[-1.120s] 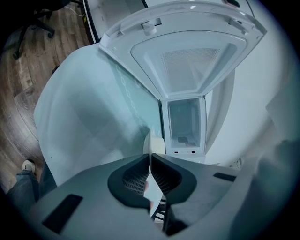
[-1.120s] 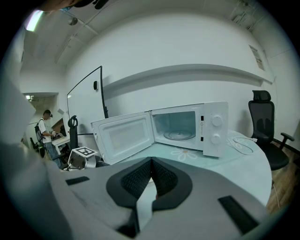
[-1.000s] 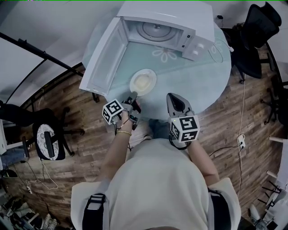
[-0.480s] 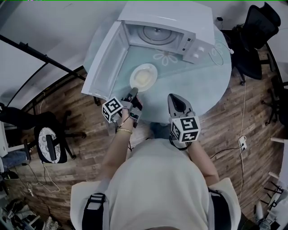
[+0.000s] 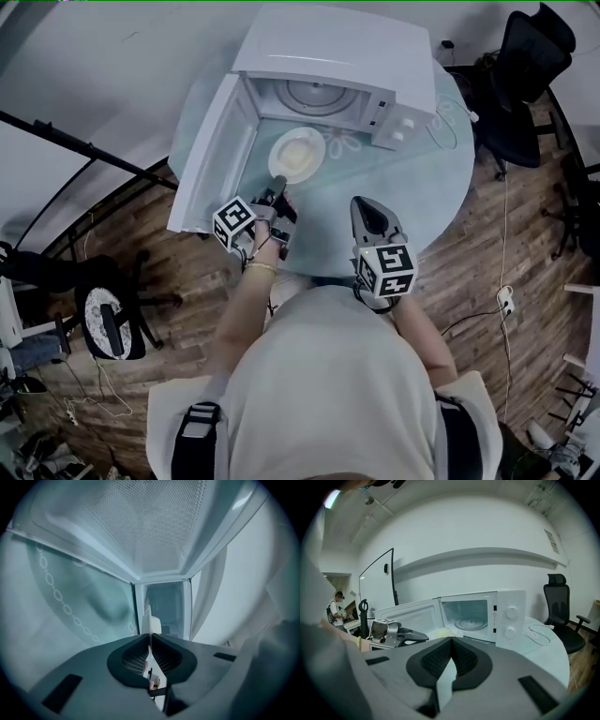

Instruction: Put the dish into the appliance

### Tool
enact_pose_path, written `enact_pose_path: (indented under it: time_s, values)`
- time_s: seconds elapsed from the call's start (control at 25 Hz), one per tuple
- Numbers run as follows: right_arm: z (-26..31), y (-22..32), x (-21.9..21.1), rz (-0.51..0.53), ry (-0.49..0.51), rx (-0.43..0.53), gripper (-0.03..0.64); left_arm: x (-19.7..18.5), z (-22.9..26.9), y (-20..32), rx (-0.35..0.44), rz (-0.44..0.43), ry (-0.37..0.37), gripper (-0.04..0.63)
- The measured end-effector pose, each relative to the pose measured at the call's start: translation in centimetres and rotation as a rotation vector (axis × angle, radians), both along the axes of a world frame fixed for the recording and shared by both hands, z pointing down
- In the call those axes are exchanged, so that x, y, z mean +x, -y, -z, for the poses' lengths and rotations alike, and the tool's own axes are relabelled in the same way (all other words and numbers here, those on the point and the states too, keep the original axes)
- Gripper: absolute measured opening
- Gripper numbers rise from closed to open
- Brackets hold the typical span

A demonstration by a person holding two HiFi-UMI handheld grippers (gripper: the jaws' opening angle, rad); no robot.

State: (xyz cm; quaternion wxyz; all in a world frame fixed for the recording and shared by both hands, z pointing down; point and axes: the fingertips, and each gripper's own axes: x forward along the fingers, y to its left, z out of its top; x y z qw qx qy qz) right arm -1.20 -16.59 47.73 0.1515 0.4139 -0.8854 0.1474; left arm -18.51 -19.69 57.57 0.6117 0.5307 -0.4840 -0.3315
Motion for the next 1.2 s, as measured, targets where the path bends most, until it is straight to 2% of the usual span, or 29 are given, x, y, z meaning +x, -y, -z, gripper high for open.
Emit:
enact_pose_path:
  time_s: [0.72, 1.2]
  values:
    - [0.2, 7.2, 1.4, -0.025, -0.017, -0.022, 0.005, 0.4, 1.9, 11.9, 0.047, 0.02, 0.01, 0.027]
    - [-1.2, 10.1, 2.3, -0.027, -0.034, -0.055, 0.005, 0.0, 0.3, 17.7, 0.03, 0.065, -0.005, 0.028]
